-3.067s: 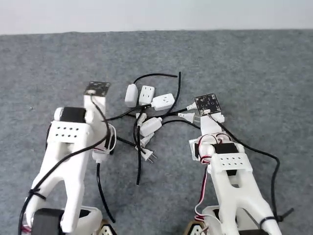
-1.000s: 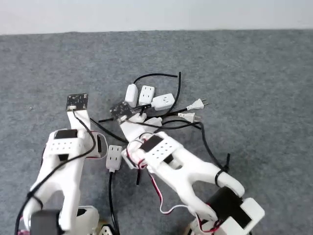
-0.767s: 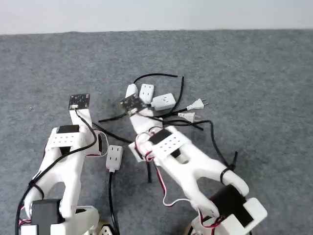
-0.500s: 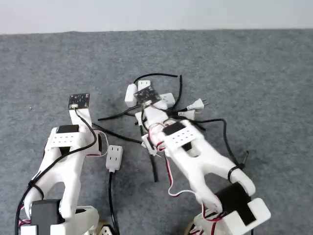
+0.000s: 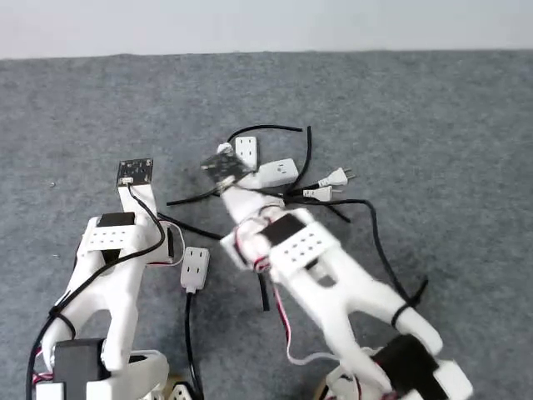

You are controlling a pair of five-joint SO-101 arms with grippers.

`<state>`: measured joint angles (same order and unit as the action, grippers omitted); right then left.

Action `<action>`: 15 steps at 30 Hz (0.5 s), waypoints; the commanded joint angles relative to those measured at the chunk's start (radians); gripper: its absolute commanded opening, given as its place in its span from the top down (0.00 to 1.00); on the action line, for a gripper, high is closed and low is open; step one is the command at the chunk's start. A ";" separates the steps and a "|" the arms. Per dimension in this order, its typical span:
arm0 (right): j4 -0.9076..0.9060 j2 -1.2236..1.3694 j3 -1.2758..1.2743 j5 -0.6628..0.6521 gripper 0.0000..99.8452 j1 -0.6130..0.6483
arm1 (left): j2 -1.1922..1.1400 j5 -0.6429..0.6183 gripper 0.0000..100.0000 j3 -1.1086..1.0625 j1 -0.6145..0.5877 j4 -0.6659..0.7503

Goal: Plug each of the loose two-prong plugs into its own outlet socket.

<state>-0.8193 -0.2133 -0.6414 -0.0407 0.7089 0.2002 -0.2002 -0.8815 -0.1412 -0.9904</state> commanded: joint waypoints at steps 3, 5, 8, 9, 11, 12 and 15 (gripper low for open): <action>0.002 0.027 -0.020 0.049 0.99 0.070 | -0.002 0.012 0.98 0.041 -0.006 0.020; -0.004 0.105 -0.018 0.058 0.99 0.045 | -0.002 0.012 0.98 0.038 -0.006 0.025; -0.076 0.189 0.040 0.060 0.99 -0.008 | -0.006 0.012 0.98 0.031 -0.006 0.043; -0.099 0.205 0.066 0.061 0.99 -0.022 | -0.006 0.012 0.98 0.031 -0.006 0.043; -0.105 0.211 0.078 0.057 0.99 -0.047 | -0.008 0.012 0.98 0.031 -0.006 0.044; -0.105 0.213 0.080 0.057 0.99 -0.067 | -0.008 0.012 0.98 0.031 -0.006 0.044; -0.104 0.219 0.084 0.055 0.99 -0.122 | -0.009 0.012 0.98 0.031 -0.006 0.044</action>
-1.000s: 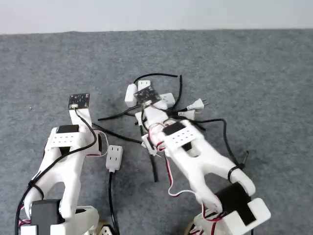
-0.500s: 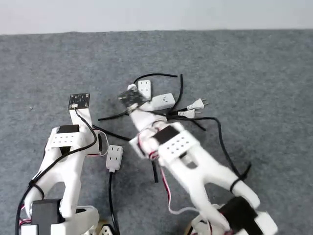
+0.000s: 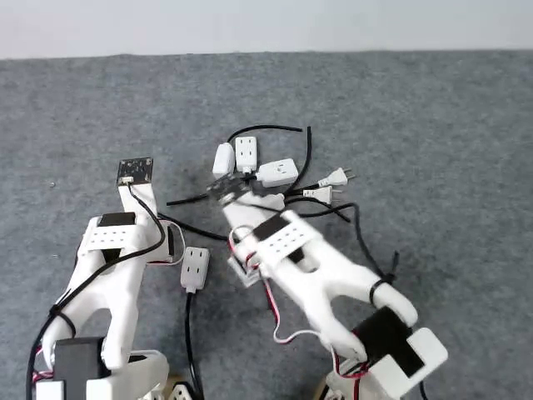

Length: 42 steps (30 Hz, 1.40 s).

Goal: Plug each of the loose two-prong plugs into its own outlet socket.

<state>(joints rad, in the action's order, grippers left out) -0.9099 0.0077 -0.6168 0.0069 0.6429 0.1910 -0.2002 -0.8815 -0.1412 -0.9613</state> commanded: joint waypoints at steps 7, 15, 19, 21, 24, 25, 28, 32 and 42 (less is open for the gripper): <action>0.062 -0.010 0.061 -0.041 0.99 -0.200 | 0.008 0.012 0.98 0.016 0.000 0.017; 0.140 -0.001 0.121 -0.110 0.99 -0.229 | 0.008 0.012 0.98 0.016 0.000 0.017; 0.219 0.001 0.118 -0.219 0.99 -0.209 | 0.008 0.012 0.98 0.016 0.000 0.017; 0.214 0.016 0.118 -0.276 0.99 -0.197 | 0.008 0.014 0.98 0.016 0.000 0.017; 0.168 0.053 0.123 -0.377 0.99 -0.147 | 0.008 0.014 0.98 0.016 0.000 0.017; 0.147 0.062 0.124 -0.411 0.99 -0.124 | 0.008 0.014 0.98 0.016 0.000 0.017; 0.111 0.068 0.126 -0.474 0.95 -0.070 | 0.008 0.014 0.98 0.016 0.000 0.017; 0.119 0.074 0.140 -0.522 0.86 -0.054 | 0.008 0.017 0.98 0.016 0.000 0.017; 0.065 0.102 0.173 -0.706 0.85 -0.042 | 0.008 0.081 0.98 0.016 0.002 0.017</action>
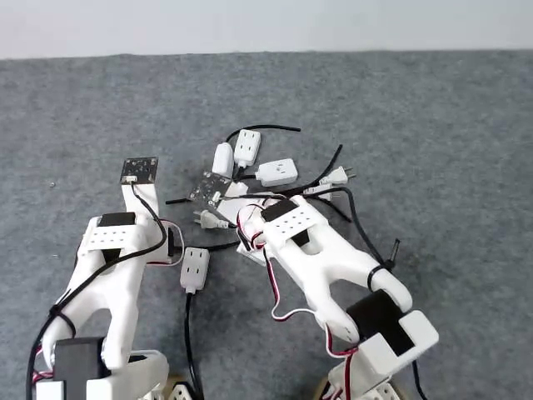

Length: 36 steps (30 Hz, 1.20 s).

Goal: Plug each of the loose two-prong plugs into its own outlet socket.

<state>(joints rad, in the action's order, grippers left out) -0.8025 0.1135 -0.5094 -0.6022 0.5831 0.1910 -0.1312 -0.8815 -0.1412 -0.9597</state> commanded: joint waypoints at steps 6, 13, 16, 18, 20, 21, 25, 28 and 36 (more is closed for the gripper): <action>-0.119 -0.001 0.109 -0.302 0.85 0.018 | 0.008 0.014 0.98 0.016 0.002 0.015; -0.154 0.142 0.226 -0.327 0.85 0.018 | 0.008 0.014 0.98 0.016 0.002 0.015; -0.219 0.213 0.316 -0.328 0.85 0.022 | 0.008 0.014 0.98 0.016 0.002 0.015; -0.272 0.255 0.390 -0.328 0.85 0.022 | 0.008 0.014 0.98 0.016 0.002 0.015; -0.298 0.292 0.440 -0.328 0.85 0.018 | 0.008 0.014 0.98 0.016 0.002 0.015; -0.306 0.308 0.459 -0.327 0.87 0.018 | 0.008 0.014 0.98 0.016 0.002 0.015; -0.331 0.332 0.485 -0.319 0.99 0.018 | 0.008 0.014 0.98 0.016 0.002 0.015; -0.331 0.331 0.479 -0.307 1.00 0.007 | 0.008 0.014 0.98 0.016 0.002 0.015; -0.447 0.127 0.462 -0.023 0.99 0.005 | 0.009 0.054 0.98 0.022 0.048 0.017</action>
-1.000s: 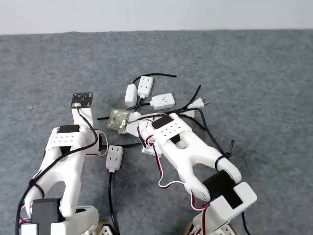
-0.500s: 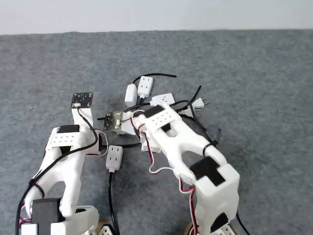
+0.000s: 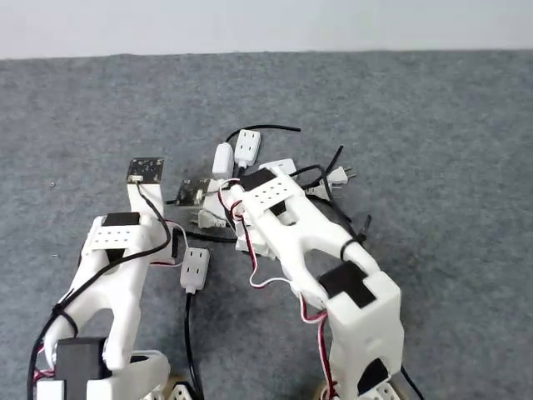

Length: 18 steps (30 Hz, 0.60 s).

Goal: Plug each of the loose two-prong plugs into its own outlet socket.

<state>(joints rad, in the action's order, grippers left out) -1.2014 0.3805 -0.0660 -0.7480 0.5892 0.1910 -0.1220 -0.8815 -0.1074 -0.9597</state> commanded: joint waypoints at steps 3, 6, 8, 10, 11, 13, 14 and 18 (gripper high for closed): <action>-0.050 -0.266 -0.055 0.233 0.99 -0.012 | 0.011 0.061 0.97 0.048 0.008 0.031; -0.027 -0.390 -0.153 0.324 0.99 -0.021 | 0.011 0.054 0.96 0.073 0.018 0.032; -0.027 -0.473 -0.222 0.370 0.99 -0.031 | 0.011 0.048 0.92 0.096 0.018 0.031; -0.025 -0.558 -0.293 0.408 0.99 -0.035 | 0.011 0.048 0.87 0.119 0.018 0.031; -0.016 -0.598 -0.330 0.431 0.99 -0.041 | 0.011 0.048 0.85 0.130 0.020 0.031; 0.030 -0.680 -0.422 0.491 0.99 -0.076 | 0.009 0.052 0.81 0.139 0.054 0.032; 0.067 -0.719 -0.471 0.514 0.99 -0.096 | 0.009 0.052 0.80 0.139 0.077 0.031; 0.188 -0.820 -0.641 0.557 0.99 -0.194 | 0.009 0.051 0.79 0.127 0.183 0.012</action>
<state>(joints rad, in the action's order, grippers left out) -1.0909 -0.3422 -0.6383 -0.2232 0.4618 0.1910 -0.0760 -0.7864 0.0123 -0.9475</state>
